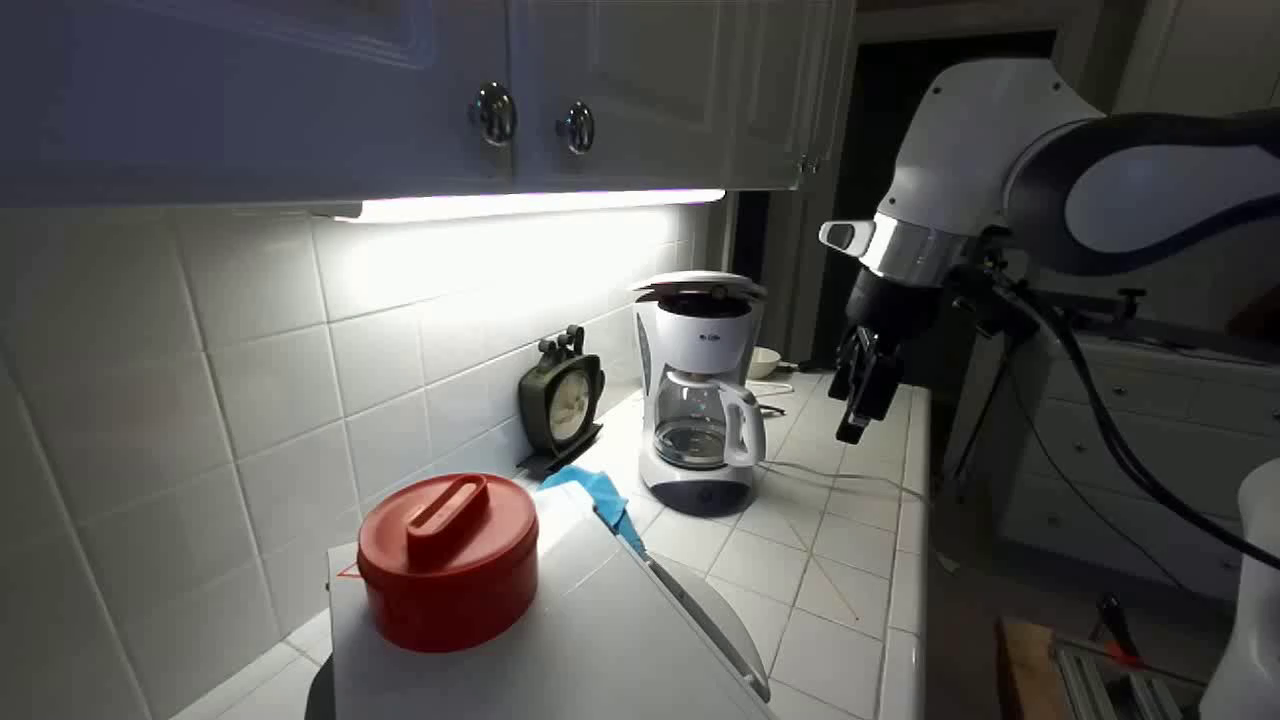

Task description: Move the clear cup from the coffee maker to the counter

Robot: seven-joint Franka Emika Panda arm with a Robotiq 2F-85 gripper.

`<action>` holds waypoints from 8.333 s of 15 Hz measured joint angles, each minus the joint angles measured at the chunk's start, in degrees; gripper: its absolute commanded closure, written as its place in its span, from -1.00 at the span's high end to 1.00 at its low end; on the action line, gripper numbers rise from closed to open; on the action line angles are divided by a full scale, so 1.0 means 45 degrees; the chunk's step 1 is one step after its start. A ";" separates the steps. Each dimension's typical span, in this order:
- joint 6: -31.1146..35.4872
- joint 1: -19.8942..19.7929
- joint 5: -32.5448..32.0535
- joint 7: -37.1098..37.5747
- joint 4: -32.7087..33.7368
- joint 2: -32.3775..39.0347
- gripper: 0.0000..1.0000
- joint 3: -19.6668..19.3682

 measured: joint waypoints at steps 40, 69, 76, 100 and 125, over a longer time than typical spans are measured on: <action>1.0695 -0.4843 -0.2347 0.2789 -0.2898 0.2232 1.00 0.1411; 1.4769 -1.2581 -0.2554 0.5647 -0.2904 0.4340 0.09 0.8837; 1.5380 -1.5026 -0.2543 0.5689 -0.2862 0.4328 -0.80 1.1181; 1.5802 -1.2003 -0.2495 0.7601 -0.1361 0.6968 -0.82 0.8699; 1.5369 -0.4673 -0.2521 0.7541 -0.1075 0.7524 0.60 0.4574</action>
